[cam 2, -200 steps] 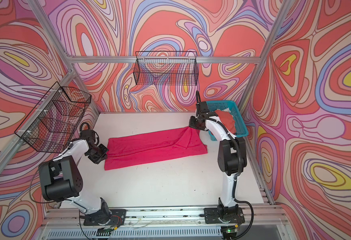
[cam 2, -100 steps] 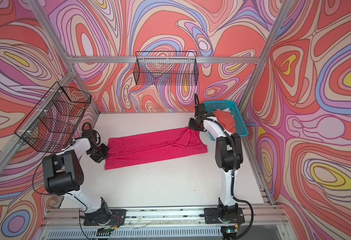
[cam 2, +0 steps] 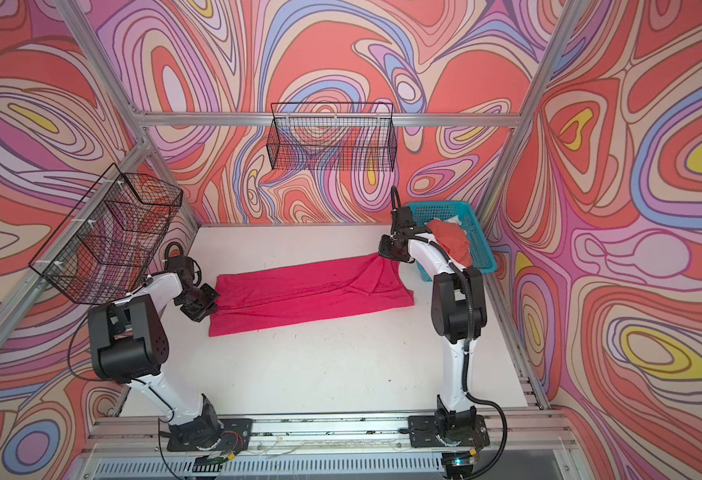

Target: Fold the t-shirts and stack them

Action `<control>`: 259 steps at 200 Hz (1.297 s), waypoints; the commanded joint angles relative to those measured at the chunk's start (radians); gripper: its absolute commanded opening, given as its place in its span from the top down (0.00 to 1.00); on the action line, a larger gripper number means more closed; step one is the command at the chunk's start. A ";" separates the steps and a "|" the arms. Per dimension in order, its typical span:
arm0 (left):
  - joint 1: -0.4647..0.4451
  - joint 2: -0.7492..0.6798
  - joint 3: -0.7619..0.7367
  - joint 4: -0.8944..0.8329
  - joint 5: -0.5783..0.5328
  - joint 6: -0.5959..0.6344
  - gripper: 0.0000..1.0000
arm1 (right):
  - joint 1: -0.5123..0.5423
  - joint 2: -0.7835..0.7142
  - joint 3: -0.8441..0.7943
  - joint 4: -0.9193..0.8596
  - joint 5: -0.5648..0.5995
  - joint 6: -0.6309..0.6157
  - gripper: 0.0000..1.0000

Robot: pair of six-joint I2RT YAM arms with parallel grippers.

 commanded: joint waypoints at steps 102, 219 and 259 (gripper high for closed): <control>0.008 -0.124 0.015 -0.032 -0.089 -0.006 0.37 | 0.016 -0.001 -0.042 0.027 -0.039 -0.018 0.52; -0.079 -0.200 -0.069 -0.022 -0.044 -0.014 0.27 | 0.178 -0.194 -0.439 0.191 -0.137 0.214 0.38; -0.079 -0.208 -0.071 -0.030 -0.053 -0.006 0.27 | 0.183 -0.193 -0.456 0.196 -0.110 0.229 0.47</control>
